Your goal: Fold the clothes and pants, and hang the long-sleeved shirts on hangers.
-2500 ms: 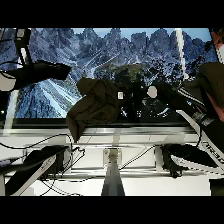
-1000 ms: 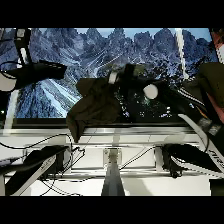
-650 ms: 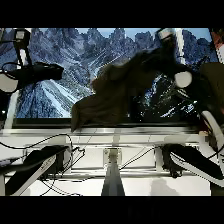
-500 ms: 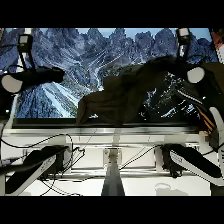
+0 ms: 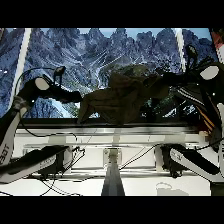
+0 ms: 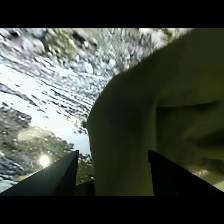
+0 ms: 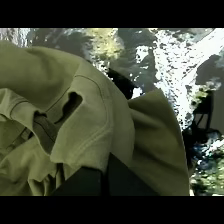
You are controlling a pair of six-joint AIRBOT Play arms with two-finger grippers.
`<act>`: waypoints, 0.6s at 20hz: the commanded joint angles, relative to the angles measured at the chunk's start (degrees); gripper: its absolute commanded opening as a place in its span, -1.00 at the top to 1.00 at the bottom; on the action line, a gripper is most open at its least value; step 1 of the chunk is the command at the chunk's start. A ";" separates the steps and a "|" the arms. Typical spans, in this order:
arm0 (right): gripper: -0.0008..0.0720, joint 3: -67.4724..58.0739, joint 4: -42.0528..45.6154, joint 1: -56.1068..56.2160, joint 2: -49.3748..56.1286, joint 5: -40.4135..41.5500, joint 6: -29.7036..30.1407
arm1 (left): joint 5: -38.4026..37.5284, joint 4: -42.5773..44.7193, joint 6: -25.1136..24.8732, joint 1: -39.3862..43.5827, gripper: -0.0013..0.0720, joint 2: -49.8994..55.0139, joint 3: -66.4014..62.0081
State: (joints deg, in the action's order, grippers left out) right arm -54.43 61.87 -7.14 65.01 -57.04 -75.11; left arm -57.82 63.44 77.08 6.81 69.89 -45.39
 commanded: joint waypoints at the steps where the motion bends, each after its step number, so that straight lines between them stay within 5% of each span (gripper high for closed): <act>1: 0.95 -0.02 -0.59 -0.33 0.04 -0.61 -0.46 | -2.10 -0.92 -3.10 0.76 -0.42 4.66 0.33; 6: 0.95 -0.02 -0.59 -0.33 0.04 0.96 -0.46 | -2.01 -0.96 -4.96 1.42 -0.27 6.40 0.35; 10: 0.94 -0.02 -0.85 -0.31 0.02 2.05 -0.44 | 0.04 -1.11 -6.38 1.81 0.91 10.01 0.24; 12: 0.94 -0.31 -1.09 -0.33 -0.09 2.25 -0.24 | 1.05 -0.37 -7.08 1.36 0.92 10.36 -1.07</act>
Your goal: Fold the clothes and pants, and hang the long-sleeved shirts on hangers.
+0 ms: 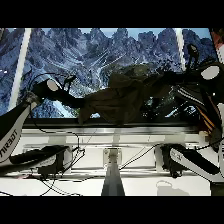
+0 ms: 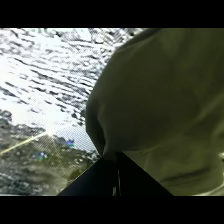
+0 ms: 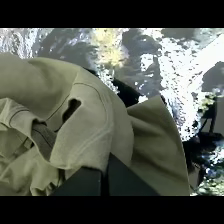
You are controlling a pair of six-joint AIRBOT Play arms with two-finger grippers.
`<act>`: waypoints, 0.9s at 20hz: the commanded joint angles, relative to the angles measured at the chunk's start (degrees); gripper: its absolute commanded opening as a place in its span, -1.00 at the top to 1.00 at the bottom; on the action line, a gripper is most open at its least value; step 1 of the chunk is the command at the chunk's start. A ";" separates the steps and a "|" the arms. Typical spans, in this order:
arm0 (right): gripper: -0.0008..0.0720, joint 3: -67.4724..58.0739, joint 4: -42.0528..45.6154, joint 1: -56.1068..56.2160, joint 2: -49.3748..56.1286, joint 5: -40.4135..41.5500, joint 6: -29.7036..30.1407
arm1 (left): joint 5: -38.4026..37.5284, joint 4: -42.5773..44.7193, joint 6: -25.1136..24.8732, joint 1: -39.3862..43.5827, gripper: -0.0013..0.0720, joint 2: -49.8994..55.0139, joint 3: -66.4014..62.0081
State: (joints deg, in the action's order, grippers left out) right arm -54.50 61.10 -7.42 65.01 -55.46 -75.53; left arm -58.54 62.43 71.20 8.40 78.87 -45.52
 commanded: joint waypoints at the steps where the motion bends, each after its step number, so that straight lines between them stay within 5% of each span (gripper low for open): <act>1: 0.94 -1.09 -0.31 -0.04 -0.22 0.66 0.17 | 1.57 1.99 -1.16 -0.94 0.92 1.14 -3.19; 10: 0.94 -21.64 11.08 -0.09 -7.41 4.15 0.17 | -2.47 11.54 0.76 -18.56 0.92 -12.87 -40.48; 18: 0.95 -27.47 -1.16 -0.04 -21.46 0.50 0.17 | 3.87 12.39 0.74 -28.39 0.92 -31.41 -41.75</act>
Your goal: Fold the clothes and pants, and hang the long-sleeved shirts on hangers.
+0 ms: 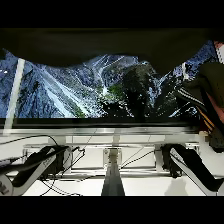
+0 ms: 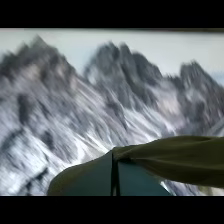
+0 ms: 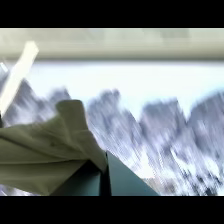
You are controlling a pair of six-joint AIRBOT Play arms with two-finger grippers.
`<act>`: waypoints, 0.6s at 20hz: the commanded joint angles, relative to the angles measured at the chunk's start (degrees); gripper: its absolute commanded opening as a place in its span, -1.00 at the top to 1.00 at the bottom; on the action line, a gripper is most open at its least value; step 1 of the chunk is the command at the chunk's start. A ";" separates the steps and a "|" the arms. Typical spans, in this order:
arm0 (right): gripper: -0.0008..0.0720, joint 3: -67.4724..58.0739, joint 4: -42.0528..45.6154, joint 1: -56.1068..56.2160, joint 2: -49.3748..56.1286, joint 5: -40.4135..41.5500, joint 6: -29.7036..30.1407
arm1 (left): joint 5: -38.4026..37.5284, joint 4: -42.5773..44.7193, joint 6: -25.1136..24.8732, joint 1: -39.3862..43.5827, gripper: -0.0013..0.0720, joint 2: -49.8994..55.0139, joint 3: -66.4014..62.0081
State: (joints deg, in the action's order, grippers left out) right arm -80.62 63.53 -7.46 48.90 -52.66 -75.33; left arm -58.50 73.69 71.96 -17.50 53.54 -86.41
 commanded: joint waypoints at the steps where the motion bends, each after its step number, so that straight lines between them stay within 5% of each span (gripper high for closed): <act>1: 0.95 -1.36 -4.09 0.02 -7.63 -4.46 -0.02 | 5.90 1.42 -0.04 -2.51 0.92 -8.11 -0.85; 6: 0.95 -1.33 -5.90 0.00 -14.88 -16.02 -0.26 | 11.78 1.57 -0.04 -2.49 0.92 -12.15 -0.59; 9: 0.95 1.36 -5.88 0.02 -13.20 -22.51 -3.32 | 5.40 0.35 -1.22 -2.21 0.92 -6.67 3.13; 12: 0.95 12.35 -5.99 0.02 -9.79 -19.80 -3.89 | 0.33 -5.88 -5.31 1.46 0.92 3.78 8.37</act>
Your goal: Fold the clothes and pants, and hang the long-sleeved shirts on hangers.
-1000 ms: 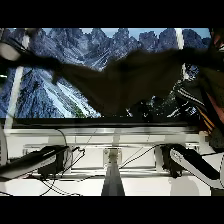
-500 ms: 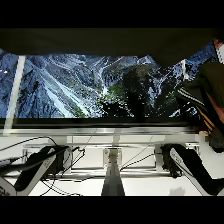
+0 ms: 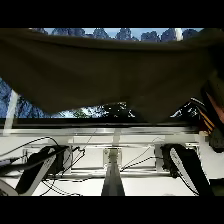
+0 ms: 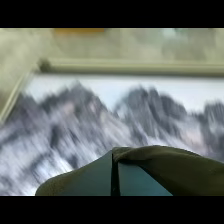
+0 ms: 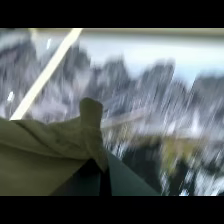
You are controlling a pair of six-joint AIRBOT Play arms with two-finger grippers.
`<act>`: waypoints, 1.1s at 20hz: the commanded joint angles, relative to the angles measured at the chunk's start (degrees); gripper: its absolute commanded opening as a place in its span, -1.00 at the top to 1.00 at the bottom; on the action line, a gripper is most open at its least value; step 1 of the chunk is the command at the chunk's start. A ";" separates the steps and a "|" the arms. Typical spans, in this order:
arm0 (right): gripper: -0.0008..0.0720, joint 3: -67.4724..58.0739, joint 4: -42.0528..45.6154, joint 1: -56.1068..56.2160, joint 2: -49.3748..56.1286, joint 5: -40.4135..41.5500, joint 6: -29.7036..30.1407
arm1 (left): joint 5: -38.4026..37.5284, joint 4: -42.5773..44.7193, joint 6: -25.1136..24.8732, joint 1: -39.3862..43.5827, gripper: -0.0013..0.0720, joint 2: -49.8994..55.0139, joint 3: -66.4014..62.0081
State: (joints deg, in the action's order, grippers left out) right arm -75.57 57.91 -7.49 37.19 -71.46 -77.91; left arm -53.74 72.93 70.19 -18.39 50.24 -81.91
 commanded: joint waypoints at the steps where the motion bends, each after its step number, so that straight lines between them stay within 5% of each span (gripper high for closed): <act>1: 0.95 12.13 -0.39 0.04 3.23 1.44 -1.31 | -4.24 -6.54 -7.17 4.55 0.92 11.43 5.27; 3: 0.95 22.88 -0.68 0.04 6.80 9.07 -1.29 | -2.54 -7.19 -11.89 9.75 0.92 20.96 5.90; 7: 0.94 33.86 -1.16 0.04 14.64 29.88 -1.18 | 10.82 -7.26 -12.59 18.18 0.92 37.07 5.88; 13: 0.94 34.01 -1.25 0.04 21.20 44.70 -1.18 | 29.09 -7.21 -12.59 24.59 0.90 40.41 5.88; 14: 0.94 34.01 -1.25 0.04 21.20 44.92 -1.18 | 29.31 -7.19 -12.59 24.72 0.54 40.11 5.88; 15: 0.94 34.01 -1.27 0.04 21.20 44.85 -1.18 | 29.00 -7.19 -12.55 24.72 -0.35 39.63 5.88; 16: 0.94 34.01 -1.27 0.02 21.20 44.57 -1.18 | 28.98 -7.21 -11.69 24.35 -0.99 39.06 5.88; 20: 0.94 34.01 -1.16 0.02 21.18 43.34 -1.16 | 19.71 -6.95 -7.15 19.74 -0.92 33.66 5.88; 21: 0.94 34.01 -1.18 0.02 21.18 42.95 -1.16 | 15.23 -6.97 -7.15 17.79 -0.82 31.58 5.88; 22: 0.94 34.01 -1.18 0.02 21.16 42.40 -1.16 | 9.75 -6.93 -7.15 15.54 -0.49 29.16 5.88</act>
State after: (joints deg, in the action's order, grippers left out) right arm -41.60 56.66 -7.49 58.24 -28.51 -79.09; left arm -33.43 65.84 61.58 1.13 83.90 -76.03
